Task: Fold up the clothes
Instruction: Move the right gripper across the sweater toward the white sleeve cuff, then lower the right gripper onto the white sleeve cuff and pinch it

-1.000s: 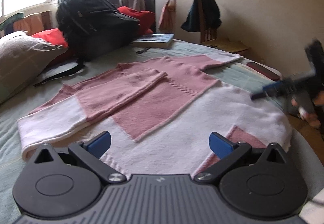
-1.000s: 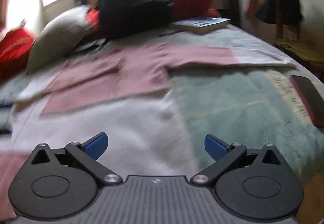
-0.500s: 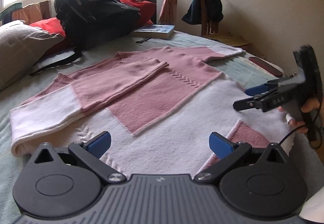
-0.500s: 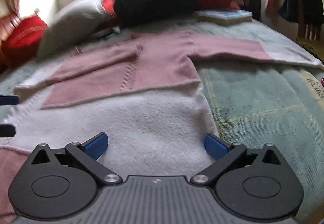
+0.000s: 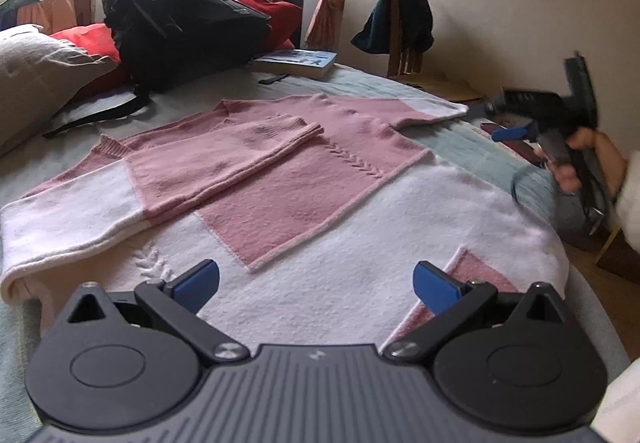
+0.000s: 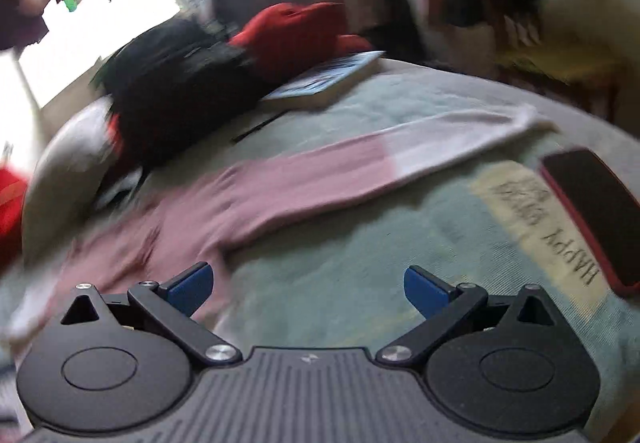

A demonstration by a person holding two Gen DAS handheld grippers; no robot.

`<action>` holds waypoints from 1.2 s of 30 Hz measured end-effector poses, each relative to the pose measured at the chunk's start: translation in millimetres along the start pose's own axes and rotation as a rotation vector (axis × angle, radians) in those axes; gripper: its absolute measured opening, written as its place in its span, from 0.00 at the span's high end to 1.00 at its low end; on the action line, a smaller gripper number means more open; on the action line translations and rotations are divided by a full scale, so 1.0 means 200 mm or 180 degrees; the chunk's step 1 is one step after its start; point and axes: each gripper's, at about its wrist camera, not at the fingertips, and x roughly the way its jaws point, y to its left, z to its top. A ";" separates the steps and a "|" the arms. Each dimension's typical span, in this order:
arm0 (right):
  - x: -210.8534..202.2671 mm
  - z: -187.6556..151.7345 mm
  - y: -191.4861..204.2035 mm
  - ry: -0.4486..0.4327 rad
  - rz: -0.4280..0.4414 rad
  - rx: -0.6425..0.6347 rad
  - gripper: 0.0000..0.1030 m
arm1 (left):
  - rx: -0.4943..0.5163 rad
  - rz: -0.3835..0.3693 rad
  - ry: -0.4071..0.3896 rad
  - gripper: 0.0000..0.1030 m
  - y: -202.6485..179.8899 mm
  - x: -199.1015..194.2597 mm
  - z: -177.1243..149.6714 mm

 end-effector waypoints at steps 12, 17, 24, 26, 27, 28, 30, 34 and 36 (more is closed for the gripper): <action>0.18 0.22 -0.36 -0.0363 0.0107 0.0441 0.00 | -0.0071 -0.0057 -0.0039 0.01 0.01 0.02 0.01; 0.33 0.25 -0.46 -0.0273 0.0116 0.0670 0.00 | -0.0082 0.0093 0.0046 0.01 0.03 0.05 0.01; 0.50 0.25 -0.51 -0.0277 0.0200 0.0702 0.00 | -0.0154 0.0148 0.0067 0.01 0.06 0.06 0.01; 0.54 0.26 -0.50 -0.0280 0.0194 0.0596 0.00 | -0.0168 0.0169 0.0085 0.01 0.07 0.07 0.01; 0.56 0.27 -0.50 -0.0279 0.0194 0.0557 0.00 | -0.0176 0.0179 0.0093 0.01 0.08 0.07 0.01; 0.58 0.28 -0.50 -0.0276 0.0204 0.0532 0.00 | -0.0183 0.0190 0.0102 0.01 0.08 0.08 0.01; 0.61 0.31 -0.51 -0.0279 0.0224 0.0513 0.00 | -0.0199 0.0211 0.0120 0.01 0.09 0.08 0.01; 0.68 0.35 -0.55 -0.0357 0.0265 0.0532 0.00 | -0.0229 0.0254 0.0155 0.01 0.11 0.09 0.00; 0.71 0.37 -0.58 -0.0412 0.0288 0.0548 0.00 | -0.0242 0.0272 0.0172 0.01 0.11 0.10 0.00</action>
